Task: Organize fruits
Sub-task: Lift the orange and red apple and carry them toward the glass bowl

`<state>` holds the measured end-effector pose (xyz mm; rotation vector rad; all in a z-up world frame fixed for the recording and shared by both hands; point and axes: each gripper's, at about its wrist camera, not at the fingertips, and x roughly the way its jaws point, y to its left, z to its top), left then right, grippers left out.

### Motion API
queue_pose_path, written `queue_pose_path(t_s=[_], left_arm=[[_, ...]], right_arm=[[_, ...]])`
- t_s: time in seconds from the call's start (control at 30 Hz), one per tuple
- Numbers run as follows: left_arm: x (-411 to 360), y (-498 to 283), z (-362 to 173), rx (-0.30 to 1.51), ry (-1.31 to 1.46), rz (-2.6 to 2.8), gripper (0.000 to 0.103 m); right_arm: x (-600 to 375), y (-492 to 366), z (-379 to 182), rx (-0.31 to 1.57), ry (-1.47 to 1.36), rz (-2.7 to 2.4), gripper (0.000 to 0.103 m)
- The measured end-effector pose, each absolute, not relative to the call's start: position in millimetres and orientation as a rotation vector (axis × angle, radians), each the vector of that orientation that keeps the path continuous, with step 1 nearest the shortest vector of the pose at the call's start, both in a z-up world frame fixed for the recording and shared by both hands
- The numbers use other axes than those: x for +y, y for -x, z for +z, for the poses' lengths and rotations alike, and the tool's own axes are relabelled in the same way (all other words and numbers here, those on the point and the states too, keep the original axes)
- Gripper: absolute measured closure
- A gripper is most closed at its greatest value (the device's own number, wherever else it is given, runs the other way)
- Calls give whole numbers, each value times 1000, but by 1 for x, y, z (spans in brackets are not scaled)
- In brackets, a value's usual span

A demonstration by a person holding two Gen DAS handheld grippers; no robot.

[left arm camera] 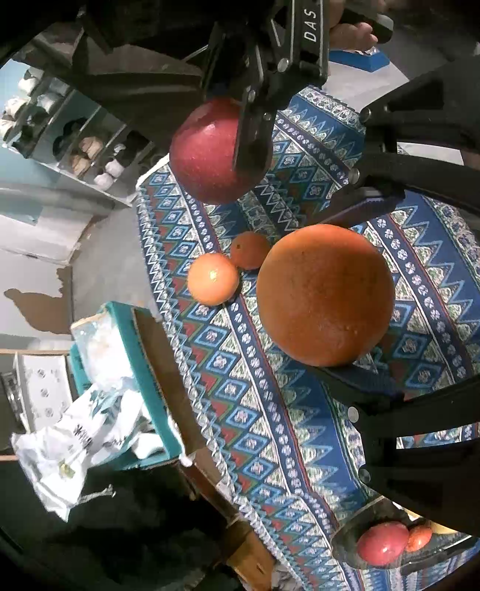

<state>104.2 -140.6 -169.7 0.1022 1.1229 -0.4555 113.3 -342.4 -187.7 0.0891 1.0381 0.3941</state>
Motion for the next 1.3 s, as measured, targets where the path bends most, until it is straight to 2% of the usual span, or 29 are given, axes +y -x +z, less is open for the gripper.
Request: queue_pose_path(t_s=[0.7,1.3], left_arm=[[-66,-71,-115,1011,-7,-403,34],[26,-54,-114,979,101,-301,34]], right_arm=[[-270,-102,-139,964,-89,565,31],[-177,-112,-129,968,-50,702,31]])
